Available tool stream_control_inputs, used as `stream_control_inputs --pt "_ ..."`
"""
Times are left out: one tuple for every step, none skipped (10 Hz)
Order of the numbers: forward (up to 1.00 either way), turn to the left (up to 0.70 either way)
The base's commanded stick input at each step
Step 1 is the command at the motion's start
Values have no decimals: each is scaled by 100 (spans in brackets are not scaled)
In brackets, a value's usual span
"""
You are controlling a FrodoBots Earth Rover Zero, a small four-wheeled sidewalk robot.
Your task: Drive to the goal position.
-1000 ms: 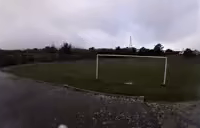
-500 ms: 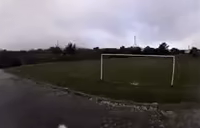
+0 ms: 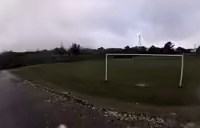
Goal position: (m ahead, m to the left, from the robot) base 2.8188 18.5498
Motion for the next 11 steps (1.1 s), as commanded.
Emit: stream_control_inputs --pt "-70 -27" --pt "-70 -27" --pt "-70 -27" --pt "-70 -27" --pt "-70 -27" --pt "-70 -27" --pt "-70 -27" --pt "-70 -27" --pt "-70 -27" --pt "-70 -27" --pt "-70 -27"
